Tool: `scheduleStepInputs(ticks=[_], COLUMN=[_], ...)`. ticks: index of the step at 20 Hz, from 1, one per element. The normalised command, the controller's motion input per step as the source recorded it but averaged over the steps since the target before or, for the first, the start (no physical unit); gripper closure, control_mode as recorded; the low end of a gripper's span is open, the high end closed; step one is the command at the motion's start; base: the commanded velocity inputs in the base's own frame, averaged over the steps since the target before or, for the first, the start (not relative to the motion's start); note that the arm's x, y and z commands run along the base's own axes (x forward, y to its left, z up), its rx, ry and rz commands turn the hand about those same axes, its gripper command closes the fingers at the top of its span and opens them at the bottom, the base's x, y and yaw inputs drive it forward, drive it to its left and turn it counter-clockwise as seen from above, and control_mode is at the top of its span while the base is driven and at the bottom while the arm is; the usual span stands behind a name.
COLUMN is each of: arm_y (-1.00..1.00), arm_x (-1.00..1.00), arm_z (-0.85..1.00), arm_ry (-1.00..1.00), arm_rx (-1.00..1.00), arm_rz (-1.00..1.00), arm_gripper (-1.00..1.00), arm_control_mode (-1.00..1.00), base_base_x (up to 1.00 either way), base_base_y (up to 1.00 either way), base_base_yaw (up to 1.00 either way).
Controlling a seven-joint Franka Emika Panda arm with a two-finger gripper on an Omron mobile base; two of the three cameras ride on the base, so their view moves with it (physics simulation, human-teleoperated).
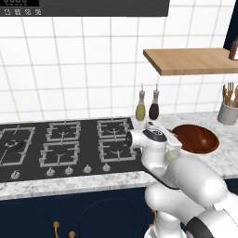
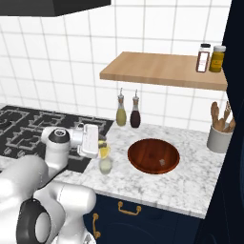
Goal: Grab a lemon wedge from the fridge and one ice cube from the ice bowl, and put them in the glass of lemonade.
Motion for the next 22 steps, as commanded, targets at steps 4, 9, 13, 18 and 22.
scheduleStepInputs(ticks=[4,9,13,18,22], arm_y=[0.13,0.18,0.10,-0.04,-0.09], arm_x=[0.78,-0.09,-0.06,-0.23,-0.46], arm_z=[0.00,0.16,0.26,0.13,0.00], arm_ry=[-0.09,-0.17,-0.13,-0.02,0.04], arm_rx=[0.00,0.00,0.00,0.00,0.00], arm_rz=[-0.12,-0.10,-0.09,-0.11,-0.14], arm_gripper=[1.00,1.00,1.00,1.00,1.00], arm_control_mode=[-1.00,-1.00,-1.00,-1.00,-1.00], base_base_x=[0.00,0.00,0.00,0.00,0.00], base_base_y=[0.00,0.00,0.00,0.00,0.00], base_base_yaw=[0.00,0.00,0.00,0.00,0.00])
